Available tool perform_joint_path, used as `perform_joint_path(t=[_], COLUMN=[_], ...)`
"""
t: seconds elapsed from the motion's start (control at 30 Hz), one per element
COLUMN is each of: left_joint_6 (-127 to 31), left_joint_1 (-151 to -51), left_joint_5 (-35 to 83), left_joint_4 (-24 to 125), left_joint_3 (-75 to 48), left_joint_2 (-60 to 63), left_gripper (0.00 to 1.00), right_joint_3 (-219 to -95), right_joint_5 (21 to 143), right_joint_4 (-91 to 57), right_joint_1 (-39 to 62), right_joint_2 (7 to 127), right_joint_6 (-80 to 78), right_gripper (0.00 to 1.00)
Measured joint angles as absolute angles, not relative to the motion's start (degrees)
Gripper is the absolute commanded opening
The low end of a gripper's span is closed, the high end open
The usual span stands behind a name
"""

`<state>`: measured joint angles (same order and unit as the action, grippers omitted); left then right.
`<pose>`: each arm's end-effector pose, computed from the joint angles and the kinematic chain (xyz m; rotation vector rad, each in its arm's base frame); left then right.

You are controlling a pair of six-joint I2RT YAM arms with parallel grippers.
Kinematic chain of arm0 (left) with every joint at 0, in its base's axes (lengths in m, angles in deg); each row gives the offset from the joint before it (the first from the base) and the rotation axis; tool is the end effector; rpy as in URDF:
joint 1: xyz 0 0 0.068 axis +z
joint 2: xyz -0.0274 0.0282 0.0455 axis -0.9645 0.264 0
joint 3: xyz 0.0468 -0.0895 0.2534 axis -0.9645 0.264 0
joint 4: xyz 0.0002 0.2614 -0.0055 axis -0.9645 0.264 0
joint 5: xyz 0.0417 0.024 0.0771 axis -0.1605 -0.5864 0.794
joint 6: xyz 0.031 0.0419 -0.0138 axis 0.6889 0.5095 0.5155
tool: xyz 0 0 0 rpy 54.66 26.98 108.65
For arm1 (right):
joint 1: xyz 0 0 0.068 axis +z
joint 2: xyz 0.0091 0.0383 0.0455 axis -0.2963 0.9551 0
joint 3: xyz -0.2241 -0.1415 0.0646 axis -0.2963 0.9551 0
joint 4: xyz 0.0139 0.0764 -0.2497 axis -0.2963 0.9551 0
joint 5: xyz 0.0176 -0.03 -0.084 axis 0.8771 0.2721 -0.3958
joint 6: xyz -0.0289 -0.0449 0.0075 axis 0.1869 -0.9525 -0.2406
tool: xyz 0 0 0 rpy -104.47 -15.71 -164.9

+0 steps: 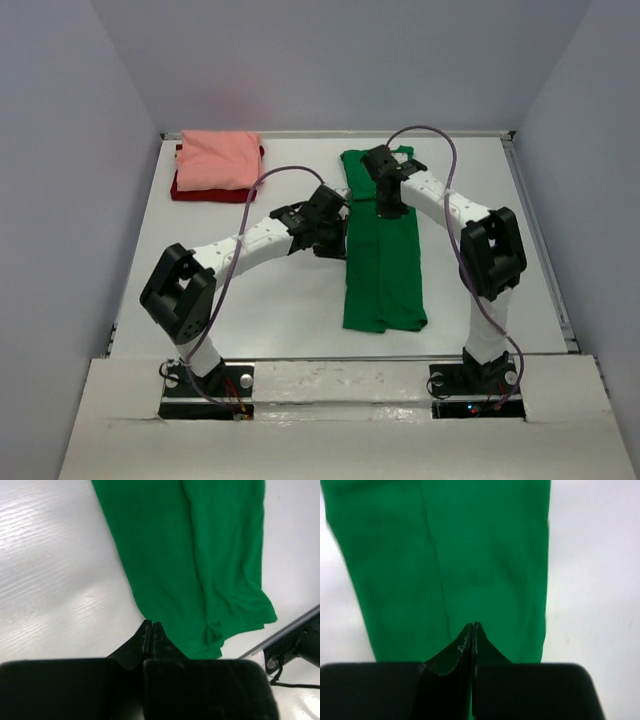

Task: Fold and stack the t-shirts
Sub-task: Grab the bottom of the folded rectangular tshirt with both arms

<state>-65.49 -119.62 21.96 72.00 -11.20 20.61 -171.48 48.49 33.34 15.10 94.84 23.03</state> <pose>0.2550 -0.2630 0.2543 0.4240 2.4471 -0.8116 0.3408 0.1972 0.2408 0.0744 2.5968 -0.2772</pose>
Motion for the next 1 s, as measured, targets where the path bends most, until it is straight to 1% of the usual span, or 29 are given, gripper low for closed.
perform_joint_path(t=[0.07,0.2,0.37,0.5,0.63,0.7,0.87,1.0], left_joint_6=[-65.3,-64.6,-63.8,-63.1,-62.8,-62.5,-61.4,-60.7], left_joint_1=[-119.5,-118.9,-116.0,-111.4,-105.6,-103.4,-99.4,-97.7], left_joint_5=[23.9,26.5,29.6,33.2,40.0,41.5,42.1,41.0], left_joint_4=[73.4,75.1,77.2,78.8,82.4,83.1,83.9,84.0], left_joint_3=[-12.3,-14.3,-14.5,-14.6,-16.8,-17.6,-18.3,-18.3], left_joint_2=[21.9,21.6,18.4,16.4,16.3,16.0,14.5,13.7], left_gripper=[0.00,0.00,0.00,0.00,0.11,0.12,0.13,0.14], right_joint_3=[-177.8,-188.2,-196.6,-197.3,-197.4,-197.4,-196.3,-192.3], right_joint_5=[50.7,54.1,59.3,62.3,63.8,64.4,65.7,66.8], right_joint_4=[31.0,28.9,28.7,29.3,29.8,29.8,29.7,29.5], right_joint_1=[9.7,2.4,-2.0,-1.9,-1.4,-1.2,-1.0,-1.0], right_joint_2=[100.6,109.5,117.3,118.4,118.4,118.4,118.4,117.9], right_joint_6=[18.5,12.5,6.7,4.8,3.9,3.8,3.7,3.9], right_gripper=[0.00,0.00,0.00,0.00,0.00,0.00,0.00,0.00])
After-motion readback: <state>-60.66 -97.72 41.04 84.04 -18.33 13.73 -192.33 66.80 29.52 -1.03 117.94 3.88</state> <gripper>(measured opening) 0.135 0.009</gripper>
